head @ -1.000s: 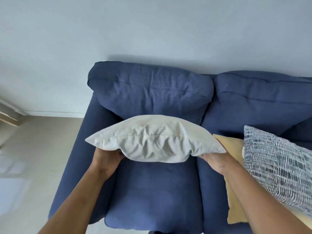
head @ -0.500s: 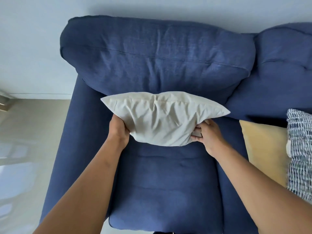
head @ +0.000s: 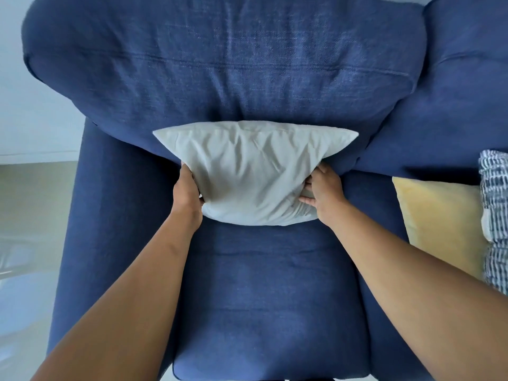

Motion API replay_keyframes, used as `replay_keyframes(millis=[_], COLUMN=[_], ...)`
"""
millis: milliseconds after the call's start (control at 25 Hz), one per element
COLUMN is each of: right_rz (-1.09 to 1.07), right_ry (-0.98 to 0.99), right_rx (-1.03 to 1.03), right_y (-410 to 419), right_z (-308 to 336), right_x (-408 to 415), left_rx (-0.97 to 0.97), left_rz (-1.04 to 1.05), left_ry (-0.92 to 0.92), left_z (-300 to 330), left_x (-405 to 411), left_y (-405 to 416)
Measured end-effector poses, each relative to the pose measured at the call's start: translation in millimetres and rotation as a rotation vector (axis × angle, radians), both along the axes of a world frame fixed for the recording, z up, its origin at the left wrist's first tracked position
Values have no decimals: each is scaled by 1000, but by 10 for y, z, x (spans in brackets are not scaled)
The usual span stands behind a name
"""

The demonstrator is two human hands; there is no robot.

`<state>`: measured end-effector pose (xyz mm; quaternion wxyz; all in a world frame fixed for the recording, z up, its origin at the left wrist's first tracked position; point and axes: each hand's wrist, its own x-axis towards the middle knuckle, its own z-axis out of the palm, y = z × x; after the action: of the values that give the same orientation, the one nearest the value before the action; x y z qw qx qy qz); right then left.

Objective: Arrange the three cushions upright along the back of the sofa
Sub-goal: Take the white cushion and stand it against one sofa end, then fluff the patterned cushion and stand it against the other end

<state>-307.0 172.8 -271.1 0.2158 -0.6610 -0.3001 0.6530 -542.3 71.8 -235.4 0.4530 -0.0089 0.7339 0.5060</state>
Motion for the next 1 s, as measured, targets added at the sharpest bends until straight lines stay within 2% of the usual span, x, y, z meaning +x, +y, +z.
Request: replay_keyframes(millis=[240,400,680,1000], right_rz=[18,104,217,173], right_ry=[-3,-73,-216,-524], right_rx=[43,160,309,479], right_y=[-96,-458,-1165,-1790], right_z=[349,642,1411,2129], right_x=[49,248,807,1865], left_rx=[-45,-57,-8,152], left_rz=[-32,-267,-609,-982], left_ry=[70,216,331,446], left_z=[382,706,1233,1690], left_x=[205,533,1170,2114], left_y=[-152,-433,-934,-1189])
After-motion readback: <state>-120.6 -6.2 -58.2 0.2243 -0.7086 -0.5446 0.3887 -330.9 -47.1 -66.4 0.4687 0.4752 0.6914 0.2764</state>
